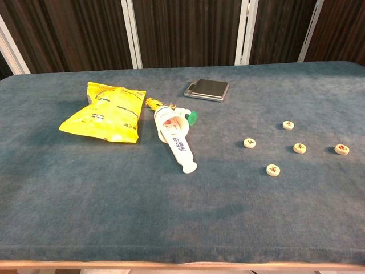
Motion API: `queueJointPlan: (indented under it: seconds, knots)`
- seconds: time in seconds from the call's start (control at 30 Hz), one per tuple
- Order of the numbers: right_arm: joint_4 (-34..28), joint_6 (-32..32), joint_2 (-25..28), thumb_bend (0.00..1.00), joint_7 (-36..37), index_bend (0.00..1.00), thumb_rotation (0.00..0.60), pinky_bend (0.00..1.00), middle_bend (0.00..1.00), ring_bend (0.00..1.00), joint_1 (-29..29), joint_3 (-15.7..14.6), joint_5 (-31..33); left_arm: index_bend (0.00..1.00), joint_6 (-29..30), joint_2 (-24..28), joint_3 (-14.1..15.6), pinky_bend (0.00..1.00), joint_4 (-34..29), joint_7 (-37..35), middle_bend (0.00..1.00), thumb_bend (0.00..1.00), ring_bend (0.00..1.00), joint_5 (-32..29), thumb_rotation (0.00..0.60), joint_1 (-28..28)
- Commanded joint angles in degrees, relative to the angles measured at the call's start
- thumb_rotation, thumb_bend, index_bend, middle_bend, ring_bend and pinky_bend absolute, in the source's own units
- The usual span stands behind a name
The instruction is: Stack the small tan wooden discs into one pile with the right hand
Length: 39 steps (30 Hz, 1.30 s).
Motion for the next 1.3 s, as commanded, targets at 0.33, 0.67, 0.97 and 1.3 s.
queueJointPlan:
  seconds: [0.33, 0.67, 0.97, 1.3]
  knots:
    - [1.62, -5.49, -1.24, 0.06, -2.15, 0.01, 0.600, 0.00, 0.00, 0.00, 4.00, 0.21, -1.01, 0.00, -1.82, -0.42, -0.39, 0.04, 0.44, -1.70, 0.00, 0.51, 0.00, 0.37, 0.600, -1.66]
    - [4.31, -16.49, -7.10, 0.13, -7.24, 0.39, 0.600, 0.00, 0.00, 0.00, 15.59, 1.60, -7.34, 0.00, -1.98, -0.24, -0.33, 0.04, 0.50, -1.64, 0.00, 0.51, 0.00, 0.09, 0.600, -1.86]
    - [11.53, -23.60, -15.07, 0.26, -7.28, 0.52, 0.600, 0.00, 0.00, 0.00, 21.66, 2.70, -5.10, 0.00, -0.79, 0.52, 0.81, 0.04, 0.24, -2.78, 0.00, 0.51, 0.00, 2.11, 0.600, -1.28]
    - [16.48, -27.45, -20.68, 0.41, -8.34, 0.56, 0.600, 0.00, 0.00, 0.00, 25.43, 3.47, -1.46, 0.00, 0.43, 1.07, 1.26, 0.04, -0.12, -2.50, 0.00, 0.51, 0.00, 2.58, 0.600, -0.51]
